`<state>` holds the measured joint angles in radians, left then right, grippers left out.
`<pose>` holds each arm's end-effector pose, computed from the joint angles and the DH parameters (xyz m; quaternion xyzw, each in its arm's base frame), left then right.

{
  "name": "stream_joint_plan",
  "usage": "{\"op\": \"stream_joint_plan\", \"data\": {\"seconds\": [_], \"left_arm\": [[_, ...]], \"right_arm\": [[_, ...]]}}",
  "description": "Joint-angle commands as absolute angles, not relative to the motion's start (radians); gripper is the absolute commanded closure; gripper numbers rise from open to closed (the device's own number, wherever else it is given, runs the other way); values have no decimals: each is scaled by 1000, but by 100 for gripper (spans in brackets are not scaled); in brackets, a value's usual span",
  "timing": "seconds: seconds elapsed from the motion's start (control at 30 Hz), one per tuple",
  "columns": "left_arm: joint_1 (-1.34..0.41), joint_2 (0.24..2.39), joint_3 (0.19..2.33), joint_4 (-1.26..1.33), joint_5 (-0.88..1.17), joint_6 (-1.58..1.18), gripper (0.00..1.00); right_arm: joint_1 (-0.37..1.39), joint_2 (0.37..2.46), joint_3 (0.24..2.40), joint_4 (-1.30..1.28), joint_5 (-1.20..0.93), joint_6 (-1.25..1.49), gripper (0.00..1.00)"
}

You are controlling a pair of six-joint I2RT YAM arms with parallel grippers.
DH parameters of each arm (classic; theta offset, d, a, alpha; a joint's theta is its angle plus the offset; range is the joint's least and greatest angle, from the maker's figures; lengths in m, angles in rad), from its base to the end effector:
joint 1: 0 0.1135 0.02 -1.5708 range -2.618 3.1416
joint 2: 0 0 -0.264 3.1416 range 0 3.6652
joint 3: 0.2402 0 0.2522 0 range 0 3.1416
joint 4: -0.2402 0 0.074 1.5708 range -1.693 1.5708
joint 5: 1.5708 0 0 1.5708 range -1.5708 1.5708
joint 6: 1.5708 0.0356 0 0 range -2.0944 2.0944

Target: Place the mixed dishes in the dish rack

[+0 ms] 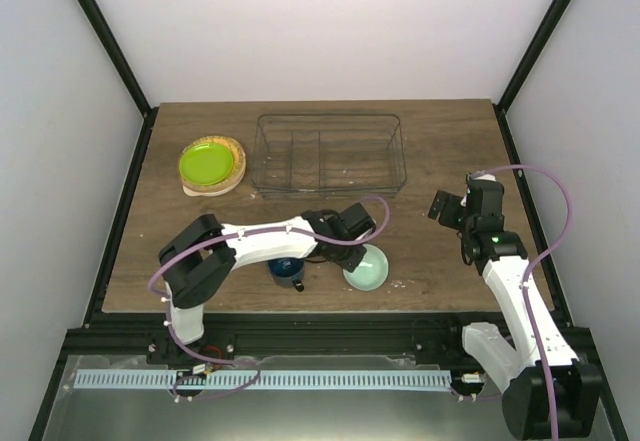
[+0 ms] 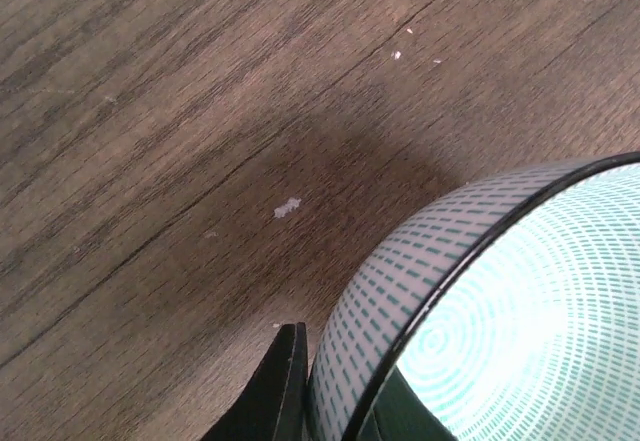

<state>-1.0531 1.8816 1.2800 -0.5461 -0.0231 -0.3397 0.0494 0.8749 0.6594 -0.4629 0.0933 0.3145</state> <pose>0.1896 -0.3312 0.1758 0.3391 0.9169 -0.1260 0.1683 0.1880 0.0060 0.2537 0.1390 0.8905 0.0366 0.4316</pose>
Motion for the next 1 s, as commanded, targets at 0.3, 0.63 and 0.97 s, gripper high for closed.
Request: {"op": "stream_joint_plan", "data": {"seconds": [0.3,0.63,0.97], "left_arm": [[-931,1456,1081,-348,277,-339,100],[-675,1233,963,-25,775,-469,100],[-635,1379,845,590,996,-797,100]], "right_arm": [[58,794,600,-278,-261,289,0],[58,778,422,107,-803,420,1],[59,770,256,741,-1081,742,2]]}}
